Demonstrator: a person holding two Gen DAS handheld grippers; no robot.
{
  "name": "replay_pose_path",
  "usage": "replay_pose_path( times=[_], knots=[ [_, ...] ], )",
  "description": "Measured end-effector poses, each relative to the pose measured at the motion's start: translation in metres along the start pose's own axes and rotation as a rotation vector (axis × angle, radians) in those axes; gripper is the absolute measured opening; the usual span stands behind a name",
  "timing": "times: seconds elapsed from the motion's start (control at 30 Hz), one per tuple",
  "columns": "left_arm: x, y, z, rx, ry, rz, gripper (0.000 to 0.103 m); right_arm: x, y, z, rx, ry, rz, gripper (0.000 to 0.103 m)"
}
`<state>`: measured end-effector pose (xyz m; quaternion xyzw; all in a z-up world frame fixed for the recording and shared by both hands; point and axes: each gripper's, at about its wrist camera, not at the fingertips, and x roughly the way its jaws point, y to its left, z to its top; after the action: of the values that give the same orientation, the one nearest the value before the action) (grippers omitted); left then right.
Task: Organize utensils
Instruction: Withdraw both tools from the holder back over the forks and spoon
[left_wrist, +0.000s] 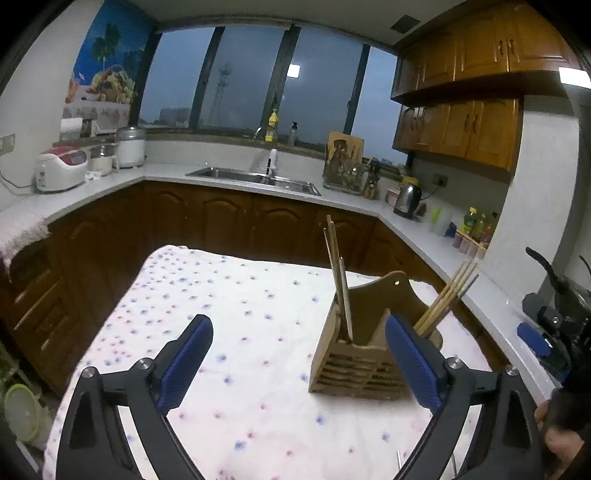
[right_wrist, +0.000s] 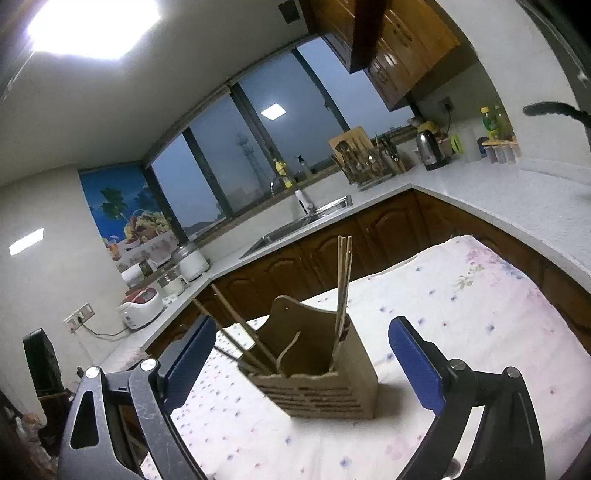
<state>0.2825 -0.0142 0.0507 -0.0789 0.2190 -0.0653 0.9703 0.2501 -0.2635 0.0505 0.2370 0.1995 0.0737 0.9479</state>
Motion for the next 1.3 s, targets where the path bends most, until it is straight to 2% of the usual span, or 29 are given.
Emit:
replay_pose_path(
  times=[0.27, 0.5, 0.63, 0.77, 0.87, 0.97, 1.1, 1.3],
  knots=[
    [-0.058, -0.003, -0.024, 0.032, -0.024, 0.016, 0.101, -0.049, 0.023, -0.018, -0.048, -0.020, 0.038, 0.099],
    [-0.110, 0.000, -0.049, 0.039, -0.042, -0.006, 0.102, -0.089, 0.040, -0.036, -0.107, -0.053, 0.045, 0.102],
    [-0.127, 0.008, -0.060, 0.022, -0.059, 0.007, 0.102, -0.100, 0.047, -0.044, -0.149, -0.032, 0.037, 0.102],
    [-0.149, 0.014, -0.060, 0.002, -0.095, -0.020, 0.101, -0.116, 0.061, -0.036, -0.224, -0.049, 0.058, 0.102],
    [-0.173, 0.011, -0.053, 0.031, -0.153, -0.024, 0.102, -0.137, 0.078, -0.021, -0.291, -0.101, 0.060, 0.103],
    [-0.186, 0.008, -0.057, 0.070, -0.160, -0.011, 0.102, -0.151, 0.086, -0.020, -0.332, -0.124, 0.036, 0.103],
    [-0.192, 0.012, -0.088, 0.066, -0.172, -0.028, 0.102, -0.159, 0.080, -0.046, -0.329, -0.151, 0.013, 0.103],
    [-0.198, 0.019, -0.126, 0.054, -0.186, 0.030, 0.102, -0.166, 0.064, -0.095, -0.310, -0.173, -0.044, 0.103]
  ],
)
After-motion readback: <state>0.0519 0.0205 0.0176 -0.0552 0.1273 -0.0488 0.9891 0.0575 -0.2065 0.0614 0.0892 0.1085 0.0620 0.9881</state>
